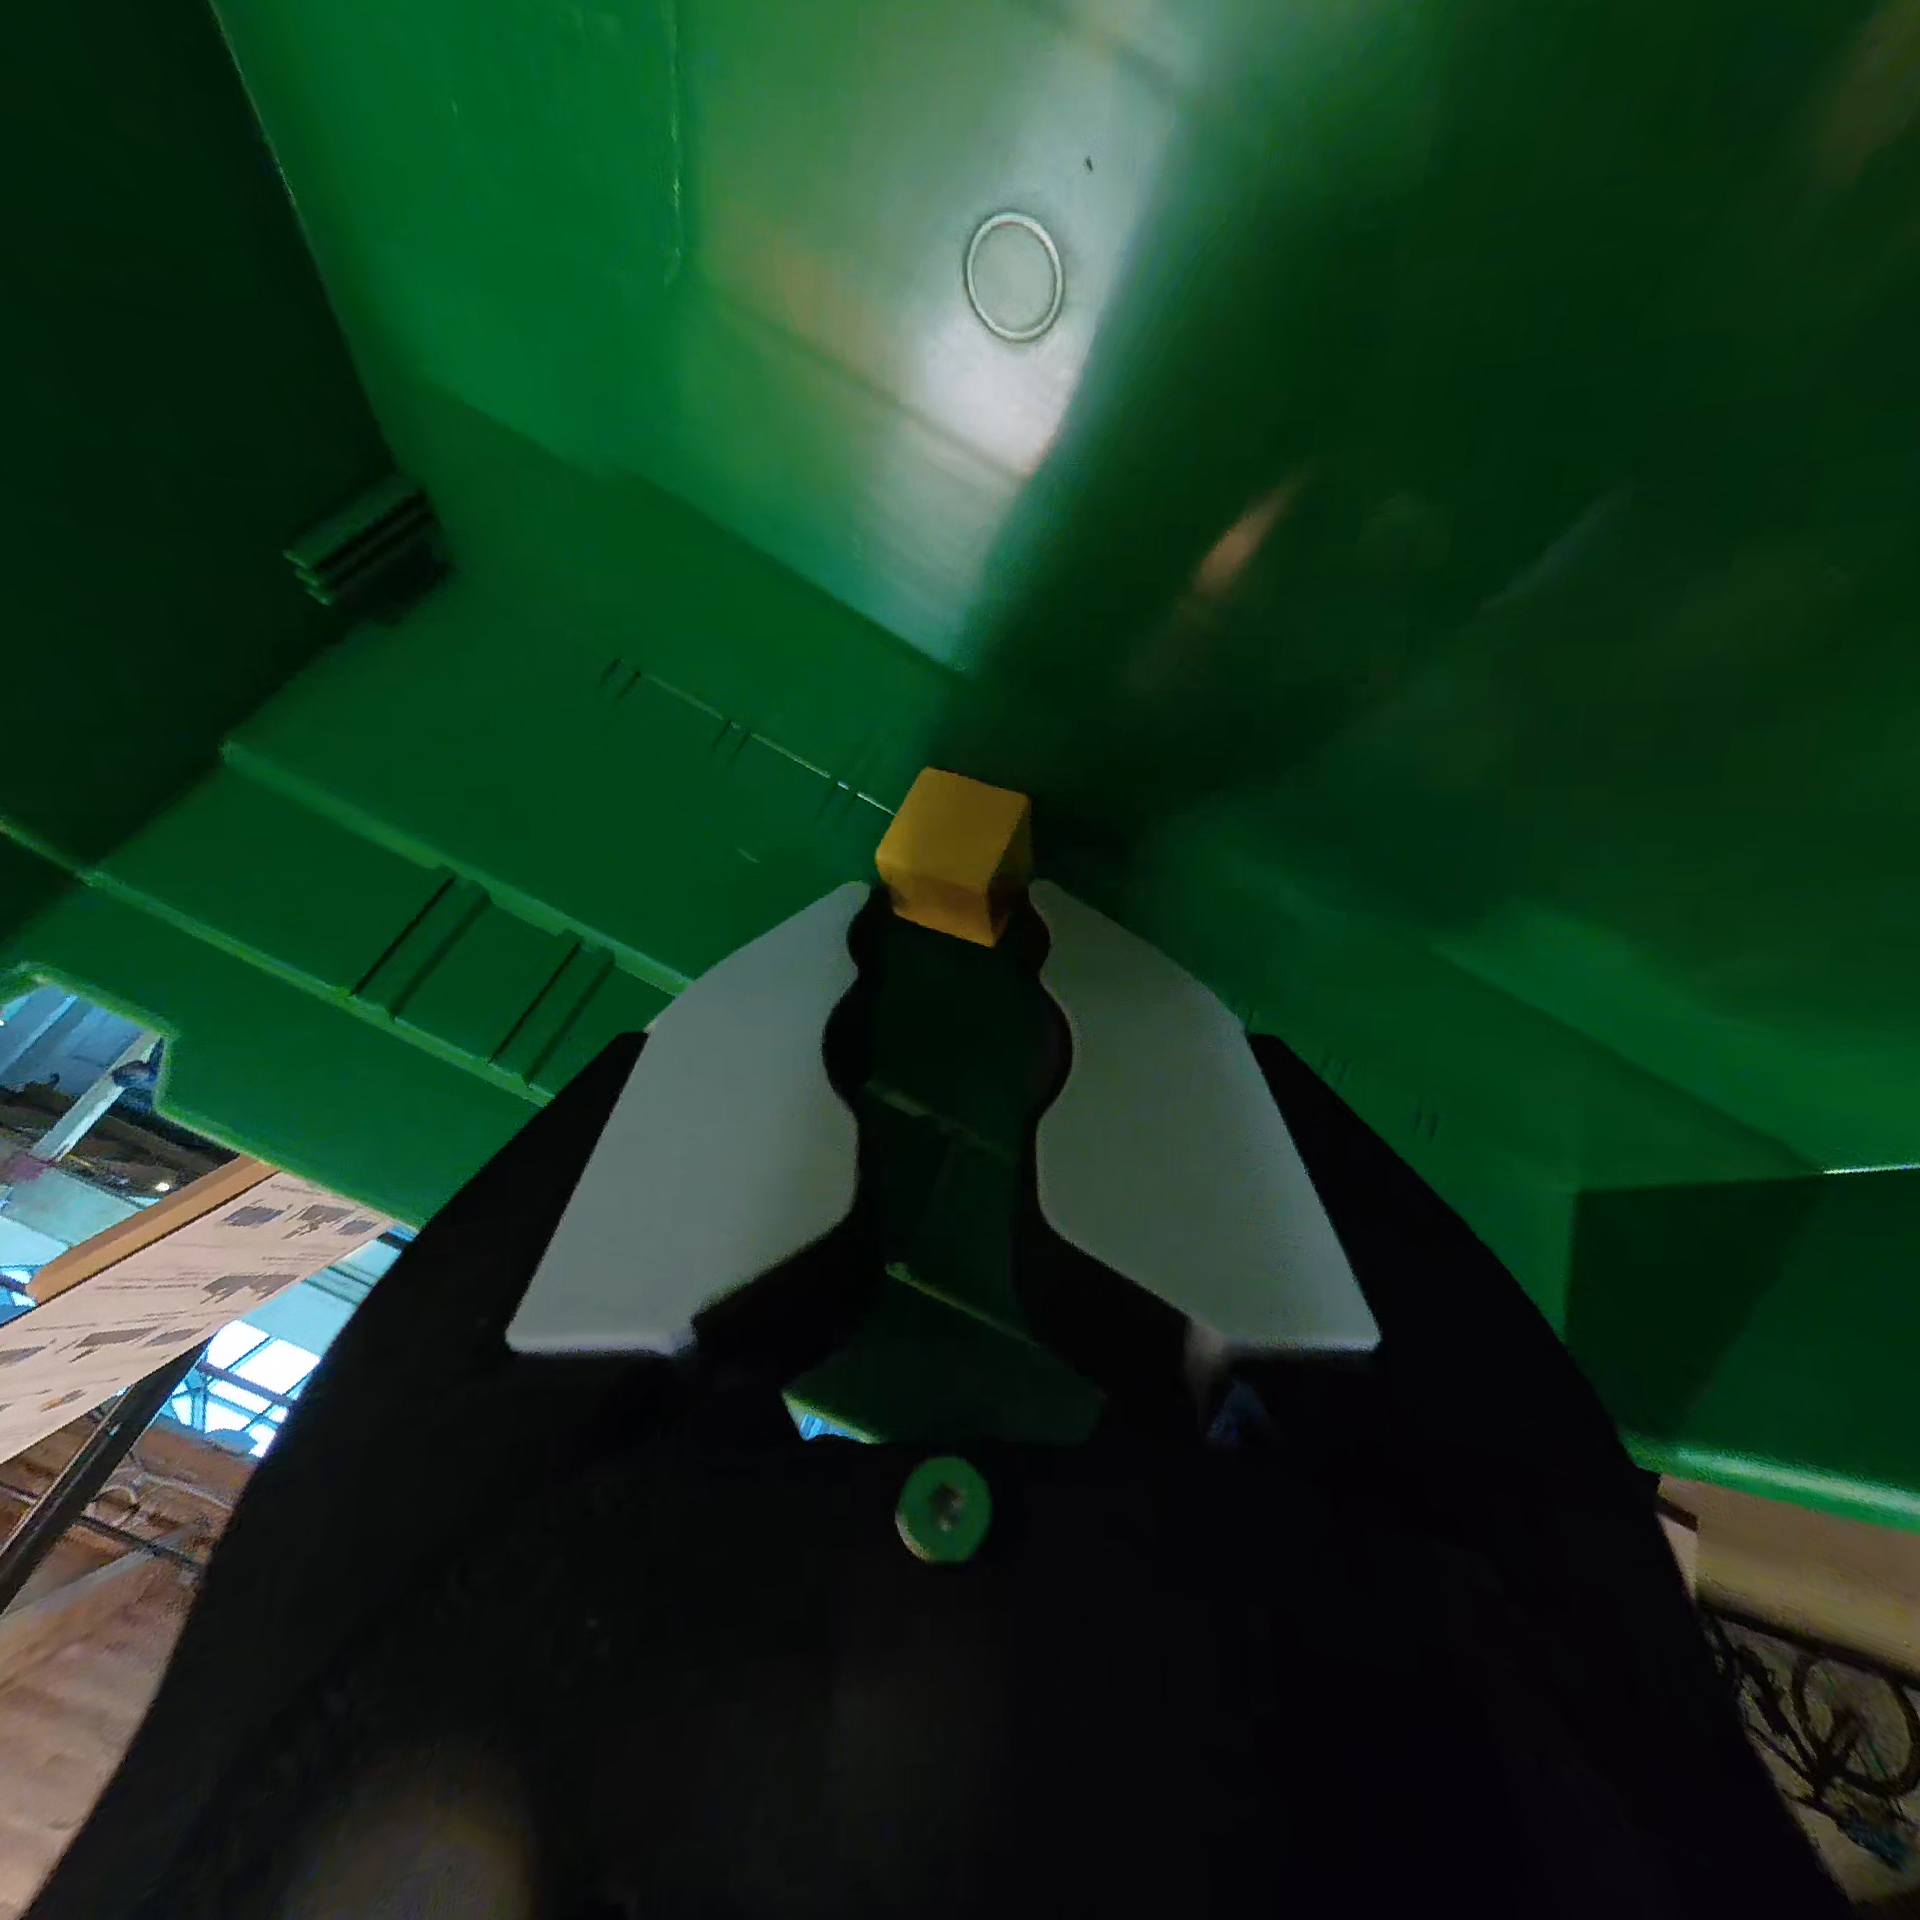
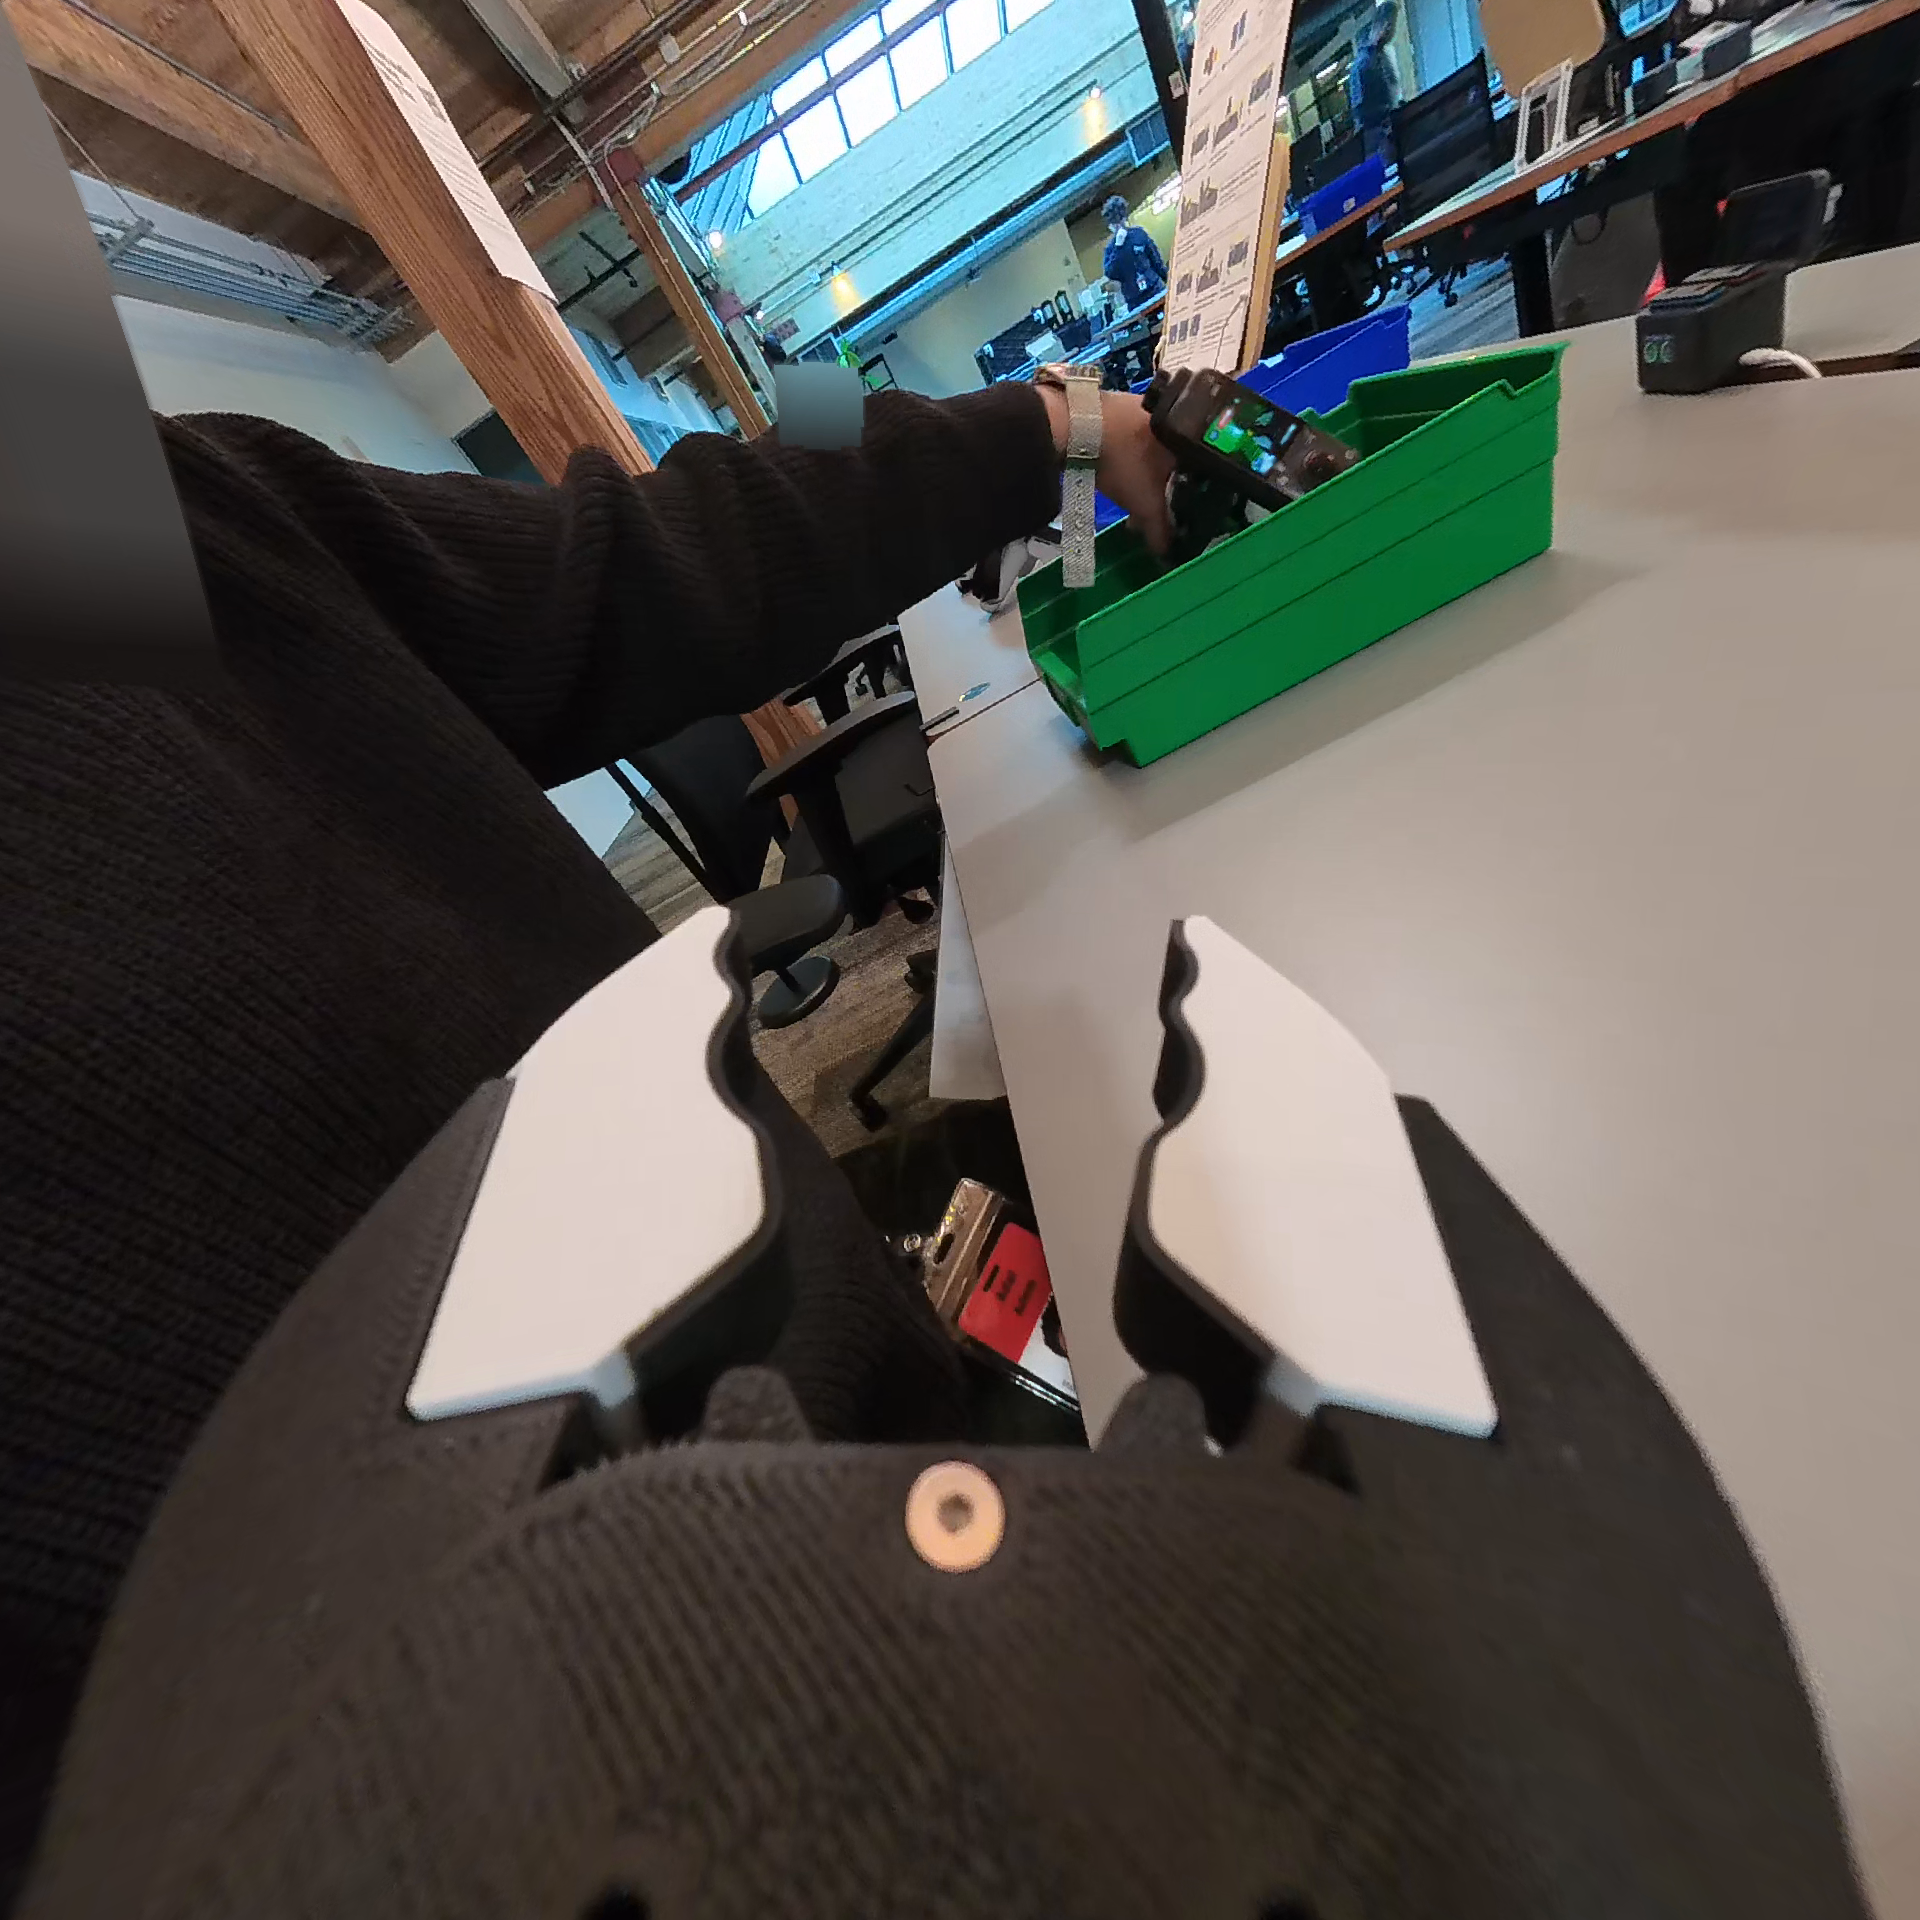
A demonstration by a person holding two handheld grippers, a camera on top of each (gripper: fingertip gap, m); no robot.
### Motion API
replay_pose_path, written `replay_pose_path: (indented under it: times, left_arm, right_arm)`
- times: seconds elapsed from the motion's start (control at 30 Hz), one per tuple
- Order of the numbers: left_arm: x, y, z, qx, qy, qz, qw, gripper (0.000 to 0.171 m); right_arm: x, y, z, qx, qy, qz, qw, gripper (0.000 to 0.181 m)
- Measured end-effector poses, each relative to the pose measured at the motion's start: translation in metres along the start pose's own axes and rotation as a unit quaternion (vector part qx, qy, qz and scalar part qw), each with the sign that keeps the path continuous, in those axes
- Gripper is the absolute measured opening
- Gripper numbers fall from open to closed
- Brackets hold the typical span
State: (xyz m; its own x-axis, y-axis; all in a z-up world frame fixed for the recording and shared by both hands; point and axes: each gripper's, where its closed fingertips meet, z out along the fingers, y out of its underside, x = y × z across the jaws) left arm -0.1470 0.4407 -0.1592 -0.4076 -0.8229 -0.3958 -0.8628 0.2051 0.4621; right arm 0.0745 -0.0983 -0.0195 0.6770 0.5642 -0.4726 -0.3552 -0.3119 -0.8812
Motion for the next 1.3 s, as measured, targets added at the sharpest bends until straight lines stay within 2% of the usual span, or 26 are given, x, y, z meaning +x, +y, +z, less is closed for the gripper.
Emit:
replay_pose_path:
  times: [0.13,0.3,0.53,0.67,0.83,1.17,1.3]
  left_arm:
    - [0.001,-0.002,0.001,0.011,-0.016,-0.001,1.000,0.028]
    - [0.007,-0.001,0.001,0.010,-0.021,0.026,0.999,0.042]
    - [0.009,-0.006,-0.005,0.027,-0.021,0.052,0.998,0.037]
    - [0.009,-0.005,-0.006,0.017,-0.027,0.077,0.996,0.034]
    - [-0.004,-0.013,-0.007,0.023,-0.065,0.090,0.994,0.035]
    - [-0.004,-0.010,0.003,-0.012,-0.038,0.092,0.995,0.036]
    - [-0.003,-0.010,0.004,-0.014,-0.033,0.096,0.995,0.028]
  right_arm:
    - [-0.001,0.001,0.001,-0.001,-0.005,0.002,1.000,0.077]
    - [-0.004,0.002,0.001,-0.004,-0.008,-0.003,1.000,0.077]
    - [-0.007,0.002,0.002,-0.006,-0.008,-0.010,1.000,0.076]
    - [-0.006,0.003,0.004,-0.009,-0.009,-0.008,1.000,0.076]
    - [-0.005,0.005,0.005,-0.011,-0.010,-0.005,1.000,0.076]
    - [-0.001,0.008,0.004,-0.014,-0.011,0.004,1.000,0.076]
    - [0.000,0.008,0.002,-0.012,-0.011,0.006,1.000,0.076]
